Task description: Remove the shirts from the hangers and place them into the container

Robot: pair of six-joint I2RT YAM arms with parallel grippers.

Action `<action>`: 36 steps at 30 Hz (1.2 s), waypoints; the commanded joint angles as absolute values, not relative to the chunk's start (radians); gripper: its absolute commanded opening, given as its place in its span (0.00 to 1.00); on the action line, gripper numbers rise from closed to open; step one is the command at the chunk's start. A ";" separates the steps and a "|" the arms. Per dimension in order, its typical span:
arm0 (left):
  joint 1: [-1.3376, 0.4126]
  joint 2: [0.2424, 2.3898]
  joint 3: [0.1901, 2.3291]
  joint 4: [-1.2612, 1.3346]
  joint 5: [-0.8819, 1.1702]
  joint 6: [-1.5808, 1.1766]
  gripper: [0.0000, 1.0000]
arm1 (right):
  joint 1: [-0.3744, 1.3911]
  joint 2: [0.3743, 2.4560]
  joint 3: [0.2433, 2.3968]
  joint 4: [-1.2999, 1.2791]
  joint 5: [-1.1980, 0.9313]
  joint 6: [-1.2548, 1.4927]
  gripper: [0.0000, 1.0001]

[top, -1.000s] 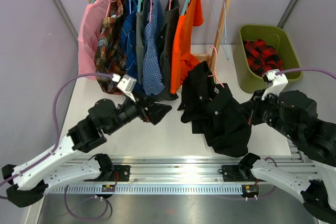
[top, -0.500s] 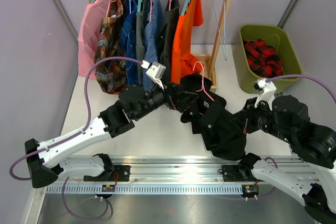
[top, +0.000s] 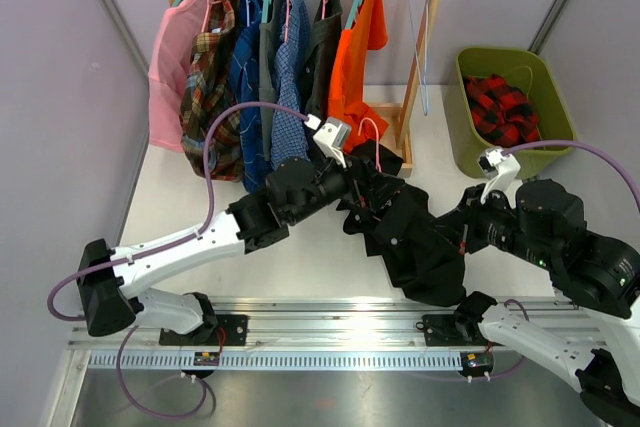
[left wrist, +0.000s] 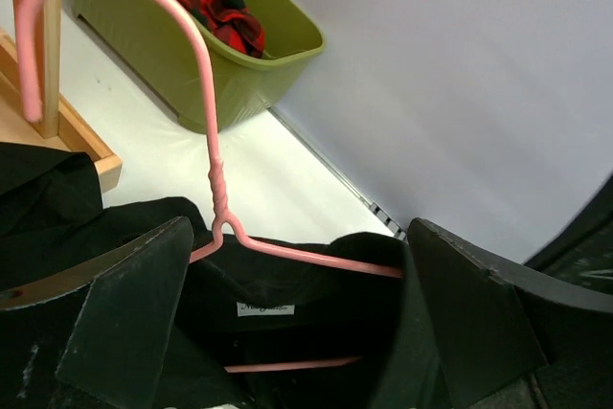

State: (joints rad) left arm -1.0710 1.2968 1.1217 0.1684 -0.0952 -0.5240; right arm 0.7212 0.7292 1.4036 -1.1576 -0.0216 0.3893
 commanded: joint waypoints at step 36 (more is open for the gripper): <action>-1.247 1.431 1.494 0.134 -0.364 -0.207 0.00 | 0.726 0.732 1.640 -1.284 0.046 0.318 0.53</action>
State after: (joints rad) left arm -1.2331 1.4078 1.3827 0.1390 -0.3687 -0.2764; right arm 0.7212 0.7067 1.6073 -1.2987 0.0067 0.3466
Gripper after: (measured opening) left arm 0.081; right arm 0.488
